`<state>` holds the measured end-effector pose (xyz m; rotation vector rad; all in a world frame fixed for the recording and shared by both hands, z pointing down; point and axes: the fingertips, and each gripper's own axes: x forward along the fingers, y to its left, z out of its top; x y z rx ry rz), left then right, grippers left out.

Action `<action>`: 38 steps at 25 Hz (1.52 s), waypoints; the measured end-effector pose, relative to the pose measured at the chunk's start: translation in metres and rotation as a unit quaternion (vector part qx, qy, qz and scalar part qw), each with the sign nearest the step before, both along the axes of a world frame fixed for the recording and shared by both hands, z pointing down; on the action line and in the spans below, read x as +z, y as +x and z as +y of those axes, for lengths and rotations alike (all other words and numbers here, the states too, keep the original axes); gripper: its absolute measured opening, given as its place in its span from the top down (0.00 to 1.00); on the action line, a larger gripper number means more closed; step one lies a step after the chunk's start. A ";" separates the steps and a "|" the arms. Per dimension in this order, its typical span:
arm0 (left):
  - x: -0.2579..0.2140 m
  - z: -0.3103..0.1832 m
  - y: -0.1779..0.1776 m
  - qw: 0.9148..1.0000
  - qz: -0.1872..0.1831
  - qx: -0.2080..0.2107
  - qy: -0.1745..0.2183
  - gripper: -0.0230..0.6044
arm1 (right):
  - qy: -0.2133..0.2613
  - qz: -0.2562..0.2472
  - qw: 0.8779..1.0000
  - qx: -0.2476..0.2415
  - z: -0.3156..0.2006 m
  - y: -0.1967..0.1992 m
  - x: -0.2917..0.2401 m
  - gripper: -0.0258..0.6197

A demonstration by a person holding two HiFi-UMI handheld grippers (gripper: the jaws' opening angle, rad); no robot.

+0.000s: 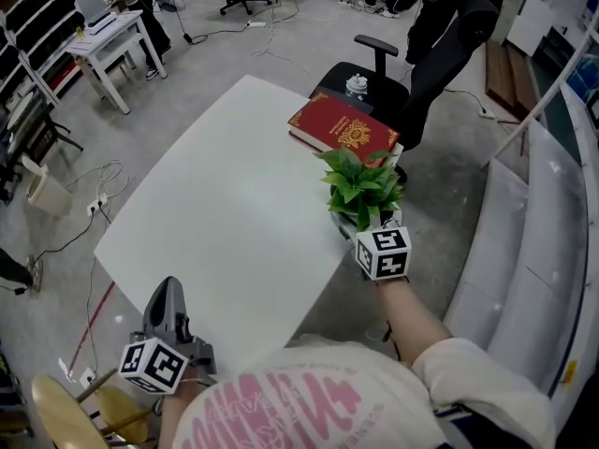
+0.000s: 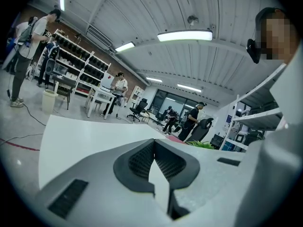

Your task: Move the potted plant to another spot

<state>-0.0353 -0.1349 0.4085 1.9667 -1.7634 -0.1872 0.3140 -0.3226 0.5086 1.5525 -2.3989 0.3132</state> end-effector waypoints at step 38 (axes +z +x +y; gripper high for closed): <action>0.007 -0.001 0.003 1.000 0.007 -0.014 -0.006 0.96 | 0.016 0.047 0.998 -0.026 0.001 -0.005 0.004 0.20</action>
